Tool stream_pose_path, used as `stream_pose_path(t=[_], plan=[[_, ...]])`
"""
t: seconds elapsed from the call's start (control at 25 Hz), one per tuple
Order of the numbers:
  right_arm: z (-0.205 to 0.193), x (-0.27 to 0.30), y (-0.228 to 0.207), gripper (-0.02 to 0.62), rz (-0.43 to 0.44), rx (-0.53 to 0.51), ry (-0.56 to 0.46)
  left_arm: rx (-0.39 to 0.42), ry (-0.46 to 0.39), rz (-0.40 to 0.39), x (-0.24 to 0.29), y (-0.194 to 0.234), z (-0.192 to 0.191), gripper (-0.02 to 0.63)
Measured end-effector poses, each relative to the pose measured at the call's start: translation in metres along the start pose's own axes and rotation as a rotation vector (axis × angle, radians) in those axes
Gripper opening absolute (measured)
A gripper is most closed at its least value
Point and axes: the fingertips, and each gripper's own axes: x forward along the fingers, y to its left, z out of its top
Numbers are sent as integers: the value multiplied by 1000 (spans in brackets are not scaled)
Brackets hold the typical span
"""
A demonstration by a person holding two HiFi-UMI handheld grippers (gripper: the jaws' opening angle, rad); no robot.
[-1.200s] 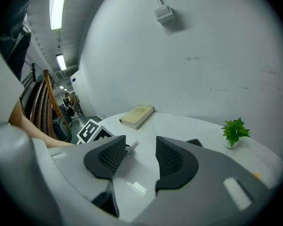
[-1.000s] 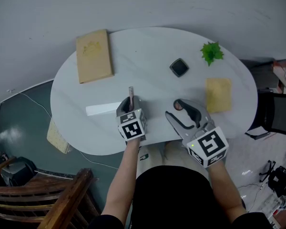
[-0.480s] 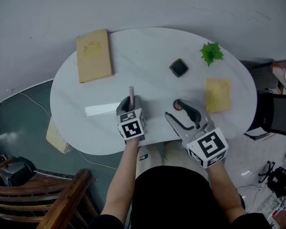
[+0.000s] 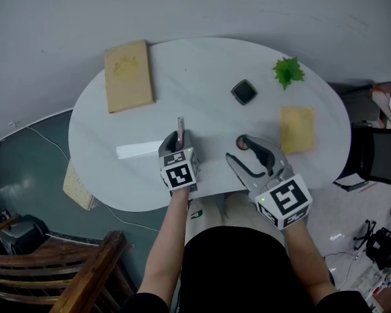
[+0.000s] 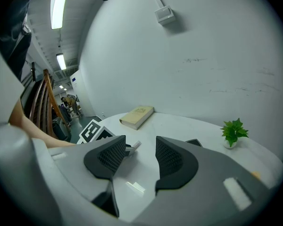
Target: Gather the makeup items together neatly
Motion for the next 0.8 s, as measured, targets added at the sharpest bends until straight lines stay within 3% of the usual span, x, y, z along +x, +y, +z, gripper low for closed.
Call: stream_pose_path(t=[0.8], plan=[[13, -6, -8, 202, -41, -7, -29, 29, -7, -26, -15, -3, 14, 137]])
